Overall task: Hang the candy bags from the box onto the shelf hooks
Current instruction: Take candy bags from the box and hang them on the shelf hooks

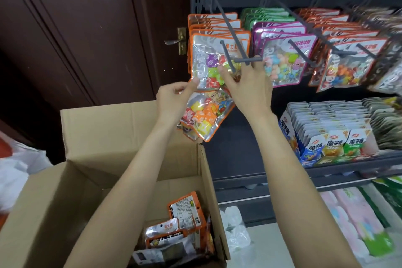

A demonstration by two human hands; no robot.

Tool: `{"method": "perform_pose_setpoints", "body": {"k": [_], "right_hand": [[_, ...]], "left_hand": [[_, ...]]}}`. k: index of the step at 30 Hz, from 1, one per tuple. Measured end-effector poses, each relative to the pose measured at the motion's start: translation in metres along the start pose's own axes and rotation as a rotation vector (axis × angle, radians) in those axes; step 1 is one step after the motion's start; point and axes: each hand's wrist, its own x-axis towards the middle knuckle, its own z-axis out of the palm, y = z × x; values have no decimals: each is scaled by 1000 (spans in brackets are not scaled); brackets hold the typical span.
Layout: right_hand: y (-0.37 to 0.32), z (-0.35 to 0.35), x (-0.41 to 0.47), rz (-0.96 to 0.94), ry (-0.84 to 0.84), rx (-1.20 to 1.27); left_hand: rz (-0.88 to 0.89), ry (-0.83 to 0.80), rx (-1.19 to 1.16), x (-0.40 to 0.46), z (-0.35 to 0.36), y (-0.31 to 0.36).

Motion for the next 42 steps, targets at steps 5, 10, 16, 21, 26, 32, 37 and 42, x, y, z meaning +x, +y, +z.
{"method": "perform_pose_setpoints", "body": {"k": [5, 10, 16, 21, 26, 32, 37, 42], "right_hand": [[-2, -3, -3, 43, -24, -70], [4, -9, -67, 108, -20, 247], [-8, -13, -118, 304, -531, 920], [-2, -24, -117, 473, -265, 1220], [15, -34, -117, 663, -104, 1444], [20, -47, -115, 498, -124, 1238], [21, -53, -113, 357, -67, 1127], [19, -53, -108, 318, -29, 1097]], "left_hand": [[-36, -141, 157, -1, -15, -4], [-78, -402, 300, -31, -46, -12], [4, -462, 45, -55, -44, 7], [66, -507, -204, -57, -32, 17], [10, -483, -306, -62, -25, 13], [112, -339, -224, -59, -8, 21], [244, -289, -242, -59, -6, 31], [364, -194, -215, -59, -5, 38]]}}
